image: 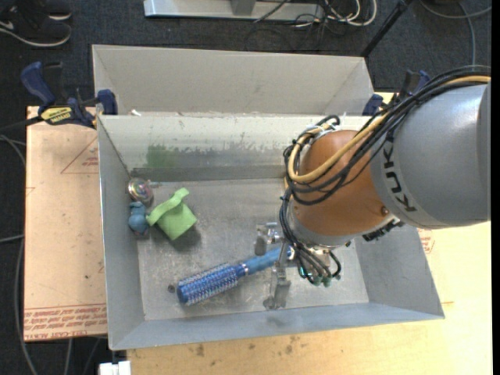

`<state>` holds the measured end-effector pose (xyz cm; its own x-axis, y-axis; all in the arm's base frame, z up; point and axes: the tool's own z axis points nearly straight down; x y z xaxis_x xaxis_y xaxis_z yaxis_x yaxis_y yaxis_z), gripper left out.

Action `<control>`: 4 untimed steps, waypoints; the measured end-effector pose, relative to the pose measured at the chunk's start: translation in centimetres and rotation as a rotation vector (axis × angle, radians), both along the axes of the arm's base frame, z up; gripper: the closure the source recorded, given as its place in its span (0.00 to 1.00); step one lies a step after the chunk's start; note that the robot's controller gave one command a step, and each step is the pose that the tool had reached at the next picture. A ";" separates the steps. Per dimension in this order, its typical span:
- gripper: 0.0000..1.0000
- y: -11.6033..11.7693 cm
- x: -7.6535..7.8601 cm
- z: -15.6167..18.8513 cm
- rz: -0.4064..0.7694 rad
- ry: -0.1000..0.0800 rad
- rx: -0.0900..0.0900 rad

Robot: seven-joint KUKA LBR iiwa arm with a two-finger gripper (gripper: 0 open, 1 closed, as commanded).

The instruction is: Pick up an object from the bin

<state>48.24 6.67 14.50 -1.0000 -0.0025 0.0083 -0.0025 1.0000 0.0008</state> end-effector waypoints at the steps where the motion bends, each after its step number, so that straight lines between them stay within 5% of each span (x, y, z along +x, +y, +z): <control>1: 0.00 4.5 2.0 -7.7 0.248 -0.007 0.002; 2: 0.00 5.6 0.9 -4.5 0.540 -0.011 0.003; 3: 0.00 3.8 1.2 -4.5 0.557 -0.010 0.002; 4: 0.00 3.1 1.5 -7.5 0.786 -0.012 0.004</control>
Offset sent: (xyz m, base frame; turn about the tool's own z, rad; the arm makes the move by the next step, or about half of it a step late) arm 0.0208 0.0430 -0.0750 -0.2477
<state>49.73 9.78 6.98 -0.7051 -0.7091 -0.0037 -0.7091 0.7051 -0.0005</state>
